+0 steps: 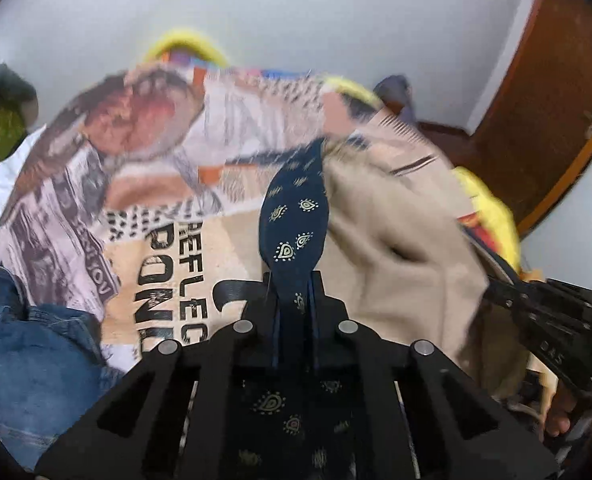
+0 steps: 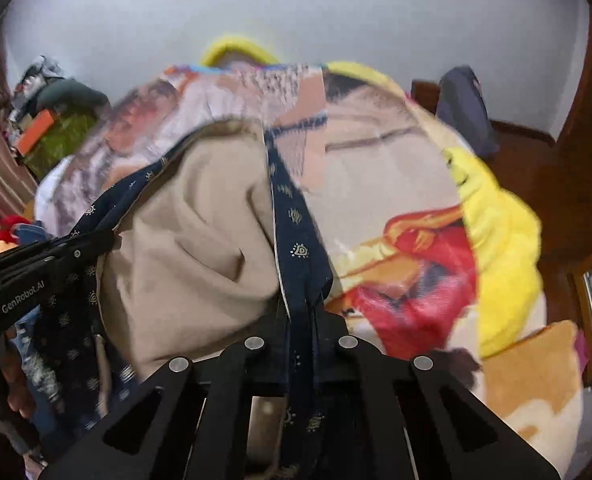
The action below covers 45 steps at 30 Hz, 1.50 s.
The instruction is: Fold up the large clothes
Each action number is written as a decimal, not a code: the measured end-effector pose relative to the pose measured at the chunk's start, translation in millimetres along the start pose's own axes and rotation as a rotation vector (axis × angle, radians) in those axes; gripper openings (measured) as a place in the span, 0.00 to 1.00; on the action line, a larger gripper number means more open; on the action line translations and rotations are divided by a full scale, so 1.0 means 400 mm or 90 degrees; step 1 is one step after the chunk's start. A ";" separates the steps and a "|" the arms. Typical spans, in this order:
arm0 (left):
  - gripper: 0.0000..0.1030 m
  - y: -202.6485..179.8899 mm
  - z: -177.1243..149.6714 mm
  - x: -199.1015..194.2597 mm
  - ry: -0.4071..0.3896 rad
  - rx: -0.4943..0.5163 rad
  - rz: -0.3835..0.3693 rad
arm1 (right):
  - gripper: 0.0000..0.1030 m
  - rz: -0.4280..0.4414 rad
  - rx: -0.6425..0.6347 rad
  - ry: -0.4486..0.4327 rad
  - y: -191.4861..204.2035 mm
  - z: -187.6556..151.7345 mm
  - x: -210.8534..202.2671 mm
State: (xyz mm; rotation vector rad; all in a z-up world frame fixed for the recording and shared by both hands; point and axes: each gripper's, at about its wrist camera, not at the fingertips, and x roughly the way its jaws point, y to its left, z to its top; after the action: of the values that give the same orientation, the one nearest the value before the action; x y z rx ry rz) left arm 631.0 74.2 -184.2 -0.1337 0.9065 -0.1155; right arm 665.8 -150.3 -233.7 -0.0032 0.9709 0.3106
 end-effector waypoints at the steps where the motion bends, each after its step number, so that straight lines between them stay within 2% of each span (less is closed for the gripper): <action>1: 0.10 -0.002 -0.003 -0.034 -0.009 0.003 -0.010 | 0.04 0.006 -0.005 -0.014 0.002 -0.001 -0.040; 4: 0.10 -0.021 -0.029 -0.159 -0.035 0.039 -0.019 | 0.04 0.023 -0.020 -0.044 0.014 -0.017 -0.150; 7: 0.10 -0.035 -0.087 -0.277 -0.051 0.069 -0.033 | 0.04 0.048 -0.027 -0.072 0.023 -0.068 -0.275; 13: 0.10 -0.033 -0.265 -0.412 -0.026 0.086 -0.051 | 0.04 0.047 -0.069 -0.087 0.058 -0.245 -0.439; 18: 0.09 -0.016 -0.428 -0.409 0.015 0.079 -0.028 | 0.04 0.011 -0.091 -0.055 0.079 -0.418 -0.469; 20: 0.09 -0.002 -0.482 -0.386 0.038 0.068 -0.017 | 0.05 -0.011 -0.093 -0.042 0.074 -0.475 -0.458; 24: 0.09 0.035 -0.579 -0.320 0.085 0.056 0.028 | 0.05 -0.093 -0.100 0.004 0.052 -0.565 -0.407; 26: 0.09 0.056 -0.603 -0.295 0.100 0.038 0.026 | 0.05 -0.099 -0.088 0.040 0.032 -0.595 -0.379; 28: 0.10 0.067 -0.614 -0.287 0.090 0.039 0.035 | 0.15 -0.103 -0.066 0.060 0.010 -0.617 -0.363; 29: 0.11 0.067 -0.616 -0.286 0.088 0.036 0.041 | 0.42 -0.123 -0.061 0.059 0.002 -0.623 -0.362; 30: 0.11 0.069 -0.616 -0.283 0.089 0.027 0.040 | 0.79 -0.174 -0.059 0.043 -0.008 -0.627 -0.369; 31: 0.11 0.070 -0.620 -0.283 0.089 0.023 0.039 | 0.89 -0.204 -0.060 0.021 -0.017 -0.630 -0.380; 32: 0.11 0.070 -0.620 -0.283 0.089 0.023 0.039 | 0.92 -0.207 -0.061 -0.002 -0.026 -0.635 -0.397; 35: 0.12 0.065 -0.618 -0.295 0.091 0.036 0.029 | 0.92 -0.139 -0.043 0.019 -0.044 -0.639 -0.427; 37: 0.18 0.063 -0.613 -0.313 0.095 0.034 0.017 | 0.92 -0.114 -0.047 0.014 -0.030 -0.634 -0.453; 38: 0.26 0.062 -0.614 -0.320 0.096 0.036 0.014 | 0.92 -0.101 -0.051 0.005 -0.019 -0.629 -0.472; 39: 0.40 0.057 -0.609 -0.333 0.094 0.041 0.015 | 0.92 -0.090 -0.055 0.001 -0.005 -0.626 -0.487; 41: 0.54 0.043 -0.595 -0.359 0.075 0.056 0.021 | 0.92 -0.047 -0.069 -0.005 0.024 -0.605 -0.507; 45: 0.56 0.013 -0.551 -0.396 0.042 0.084 0.022 | 0.92 0.015 -0.098 -0.041 0.100 -0.561 -0.543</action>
State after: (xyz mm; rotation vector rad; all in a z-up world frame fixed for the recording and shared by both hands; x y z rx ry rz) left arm 360.2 89.2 -196.4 0.0080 0.9633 -0.1483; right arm 359.5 -199.6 -179.4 -0.1213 0.8816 0.4046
